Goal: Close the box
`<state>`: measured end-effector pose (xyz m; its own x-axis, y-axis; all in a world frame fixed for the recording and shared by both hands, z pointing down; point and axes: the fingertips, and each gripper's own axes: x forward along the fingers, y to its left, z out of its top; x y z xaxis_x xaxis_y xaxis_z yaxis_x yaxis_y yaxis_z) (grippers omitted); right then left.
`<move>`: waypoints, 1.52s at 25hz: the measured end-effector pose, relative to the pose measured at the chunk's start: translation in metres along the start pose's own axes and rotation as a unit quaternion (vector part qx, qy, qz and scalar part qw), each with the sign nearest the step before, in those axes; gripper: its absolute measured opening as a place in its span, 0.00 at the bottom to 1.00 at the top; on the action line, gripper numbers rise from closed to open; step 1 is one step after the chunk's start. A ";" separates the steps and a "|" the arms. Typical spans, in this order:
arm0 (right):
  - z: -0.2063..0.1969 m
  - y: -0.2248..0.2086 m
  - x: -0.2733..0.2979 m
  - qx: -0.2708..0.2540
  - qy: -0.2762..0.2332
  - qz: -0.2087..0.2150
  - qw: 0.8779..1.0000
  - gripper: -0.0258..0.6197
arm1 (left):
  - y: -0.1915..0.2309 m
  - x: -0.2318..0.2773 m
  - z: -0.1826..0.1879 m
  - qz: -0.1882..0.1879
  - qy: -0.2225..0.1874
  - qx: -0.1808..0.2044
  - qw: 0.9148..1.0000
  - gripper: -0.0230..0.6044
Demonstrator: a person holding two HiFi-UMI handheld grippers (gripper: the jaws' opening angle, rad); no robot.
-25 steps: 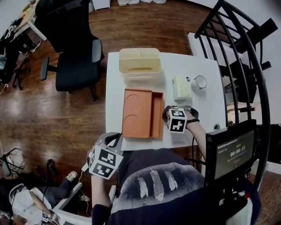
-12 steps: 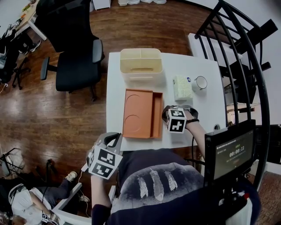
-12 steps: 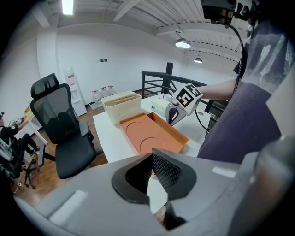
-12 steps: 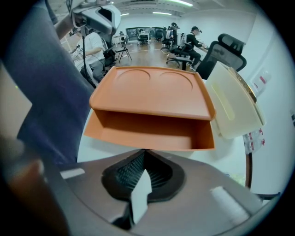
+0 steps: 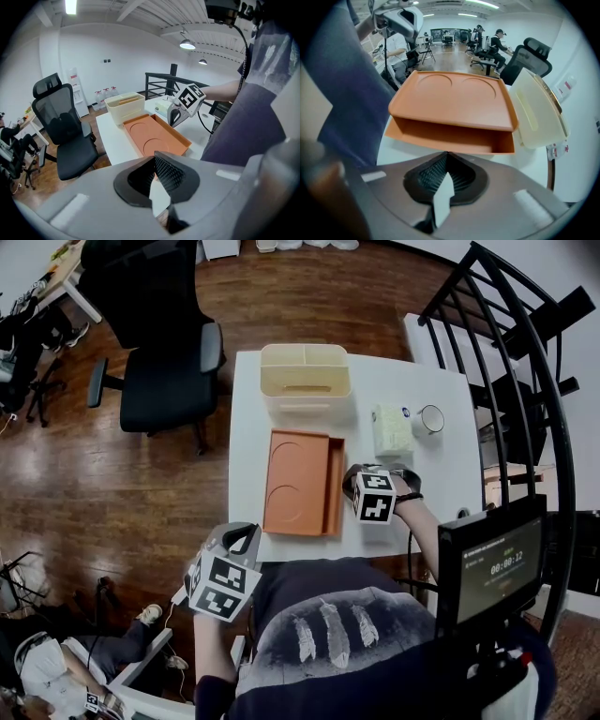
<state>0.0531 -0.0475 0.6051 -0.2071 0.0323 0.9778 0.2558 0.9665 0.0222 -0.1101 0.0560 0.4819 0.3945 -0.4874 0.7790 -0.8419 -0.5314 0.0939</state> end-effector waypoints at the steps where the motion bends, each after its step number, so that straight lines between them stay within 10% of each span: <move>1: 0.002 -0.001 -0.001 0.000 -0.002 -0.001 1.000 0.04 | 0.000 0.000 0.000 0.000 -0.001 -0.001 1.000 0.06; 38: 0.040 -0.013 0.007 0.024 -0.032 0.000 0.999 0.04 | 0.023 -0.013 -0.010 -0.003 0.001 -0.009 1.000 0.06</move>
<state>0.0103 -0.0498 0.6029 -0.2673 0.0471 0.9625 0.2105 0.9775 0.0106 -0.1385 0.0569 0.4799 0.3987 -0.4835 0.7793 -0.8460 -0.5220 0.1090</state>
